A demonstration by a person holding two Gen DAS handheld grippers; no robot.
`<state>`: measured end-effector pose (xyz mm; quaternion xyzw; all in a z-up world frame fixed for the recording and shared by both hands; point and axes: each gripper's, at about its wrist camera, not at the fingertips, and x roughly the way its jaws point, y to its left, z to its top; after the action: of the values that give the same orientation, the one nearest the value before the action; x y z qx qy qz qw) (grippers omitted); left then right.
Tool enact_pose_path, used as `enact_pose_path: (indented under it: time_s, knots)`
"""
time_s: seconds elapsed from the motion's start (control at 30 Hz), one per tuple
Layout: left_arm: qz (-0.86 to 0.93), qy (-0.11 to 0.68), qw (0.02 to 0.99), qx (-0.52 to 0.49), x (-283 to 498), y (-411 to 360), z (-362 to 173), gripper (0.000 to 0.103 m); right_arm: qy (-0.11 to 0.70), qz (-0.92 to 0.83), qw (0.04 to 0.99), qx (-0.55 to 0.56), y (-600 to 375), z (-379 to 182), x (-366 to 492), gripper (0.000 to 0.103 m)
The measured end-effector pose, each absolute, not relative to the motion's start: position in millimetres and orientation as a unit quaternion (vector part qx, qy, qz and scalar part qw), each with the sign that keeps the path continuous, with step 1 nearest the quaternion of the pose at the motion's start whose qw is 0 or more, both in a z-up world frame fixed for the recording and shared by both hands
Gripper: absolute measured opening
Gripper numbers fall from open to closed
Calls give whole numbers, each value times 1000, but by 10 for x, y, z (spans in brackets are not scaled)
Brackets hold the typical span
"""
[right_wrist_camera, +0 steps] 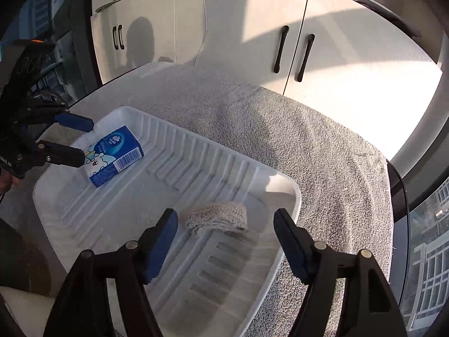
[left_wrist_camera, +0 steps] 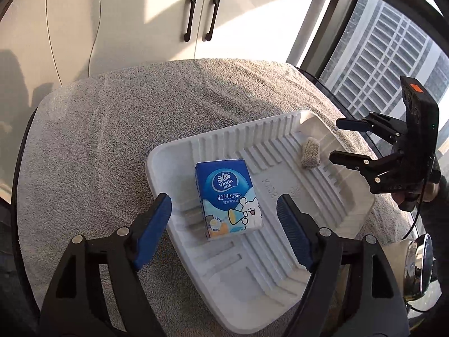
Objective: Organize soft objects
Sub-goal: 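Move both tools back to the remaining soft items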
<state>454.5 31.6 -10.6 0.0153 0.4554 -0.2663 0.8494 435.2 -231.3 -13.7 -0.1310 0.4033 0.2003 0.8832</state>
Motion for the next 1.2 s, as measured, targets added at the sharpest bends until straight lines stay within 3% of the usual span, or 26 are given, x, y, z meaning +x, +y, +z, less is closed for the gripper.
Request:
enact_pose_path:
  time_s: [0.13, 0.3, 0.47, 0.7, 1.2]
  knots:
    - [-247, 409, 878, -15, 4257, 680, 243, 87, 376, 191, 901, -99, -2571, 179, 4048, 76]
    - [-222, 364, 904, -25, 3606, 1047, 540, 89, 341, 170, 923, -61, -2921, 539, 3436, 79]
    - [-216, 346, 913, -31, 2816, 1153, 595, 96, 308, 160, 937, -40, -3103, 722, 2587, 91]
    - [-228, 369, 900, -43, 1943, 1015, 287, 103, 310, 176, 934, -24, -2931, 480, 1488, 103]
    - [-195, 372, 907, -33, 980, 849, 104, 103, 344, 179, 922, -3, -2433, 64, 471, 103]
